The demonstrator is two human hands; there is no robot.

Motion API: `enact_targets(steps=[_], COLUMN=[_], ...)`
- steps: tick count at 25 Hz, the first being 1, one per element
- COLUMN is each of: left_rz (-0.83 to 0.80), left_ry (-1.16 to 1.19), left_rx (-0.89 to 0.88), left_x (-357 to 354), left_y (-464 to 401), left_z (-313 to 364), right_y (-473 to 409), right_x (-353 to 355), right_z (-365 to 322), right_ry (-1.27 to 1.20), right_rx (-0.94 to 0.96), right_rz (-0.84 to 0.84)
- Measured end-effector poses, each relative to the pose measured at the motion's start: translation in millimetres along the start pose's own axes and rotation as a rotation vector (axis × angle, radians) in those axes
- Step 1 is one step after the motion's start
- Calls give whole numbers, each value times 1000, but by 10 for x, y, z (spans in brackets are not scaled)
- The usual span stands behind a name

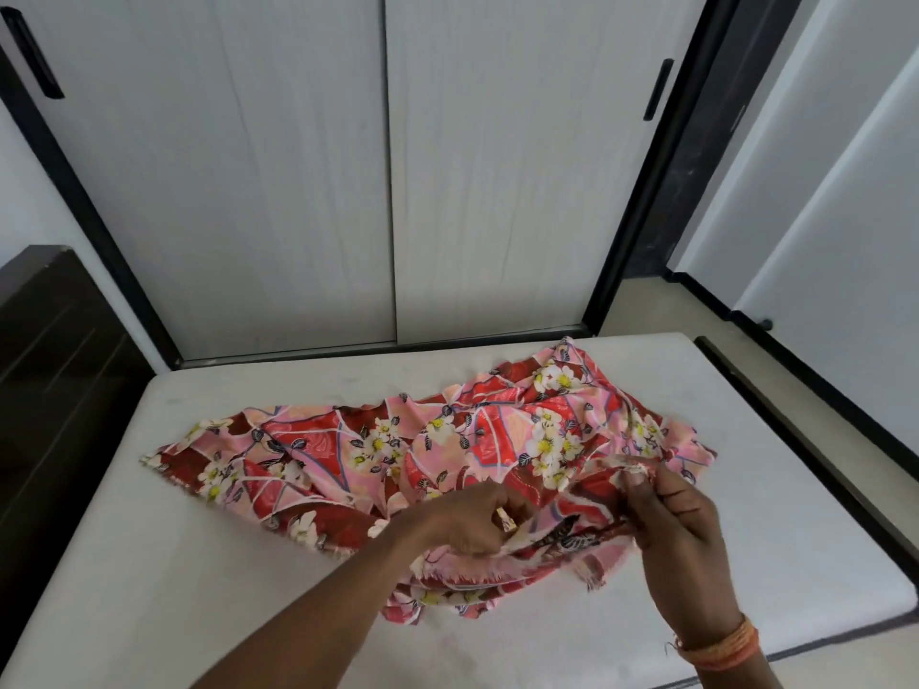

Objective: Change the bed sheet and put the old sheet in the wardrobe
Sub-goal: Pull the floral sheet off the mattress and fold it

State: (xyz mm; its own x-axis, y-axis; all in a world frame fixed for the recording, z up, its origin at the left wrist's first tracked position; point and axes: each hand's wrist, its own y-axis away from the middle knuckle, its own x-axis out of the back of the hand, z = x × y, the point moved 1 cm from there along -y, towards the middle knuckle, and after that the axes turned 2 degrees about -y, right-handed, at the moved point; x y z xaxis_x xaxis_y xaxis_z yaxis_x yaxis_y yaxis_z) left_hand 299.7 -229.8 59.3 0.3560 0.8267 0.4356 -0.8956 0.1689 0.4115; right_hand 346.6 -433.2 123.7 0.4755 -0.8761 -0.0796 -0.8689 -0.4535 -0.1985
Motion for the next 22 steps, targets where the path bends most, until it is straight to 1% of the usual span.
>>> enact_targets(steps=[2,5,8,9,11,14,15,17,19,20,22], left_rz=[67,287,536,566,504,342,341,409,479,483,425], left_ry=[-41,-63,84,172,274,139,106,101,80,57,32], left_rx=[-32,-79,-151,-183,-235,-318,-361,-451,-502,-505,-524], left_x=[-248,-450,-291,-207,-97,-190,-264,-374,-413,-410,-413], left_y=[-160,-328,-396,-412,-449,-489,-519,-589,-682,-723,-756], left_z=[-119,-111,162,260,466,769,861,1023,1205,1292,1463], right_y=[-35,-87,-164,-197,-273,-380,-403,-427,-412,-397,-359], right_x=[223,524,721,756,827,916,944,988,1066,1114,1205], right_z=[79,121,-19,-86,-237,-475,-547,-665,-765,-796,-831], right_ry=[-3,-40,-81,-98,-144,-206,-206,-190,-181,-185,-205], right_rx=[3,-33,-20,-3,35,68,76,92,97,88,71], right_rz=[121,217,321,355,410,388,358,291,270,270,272])
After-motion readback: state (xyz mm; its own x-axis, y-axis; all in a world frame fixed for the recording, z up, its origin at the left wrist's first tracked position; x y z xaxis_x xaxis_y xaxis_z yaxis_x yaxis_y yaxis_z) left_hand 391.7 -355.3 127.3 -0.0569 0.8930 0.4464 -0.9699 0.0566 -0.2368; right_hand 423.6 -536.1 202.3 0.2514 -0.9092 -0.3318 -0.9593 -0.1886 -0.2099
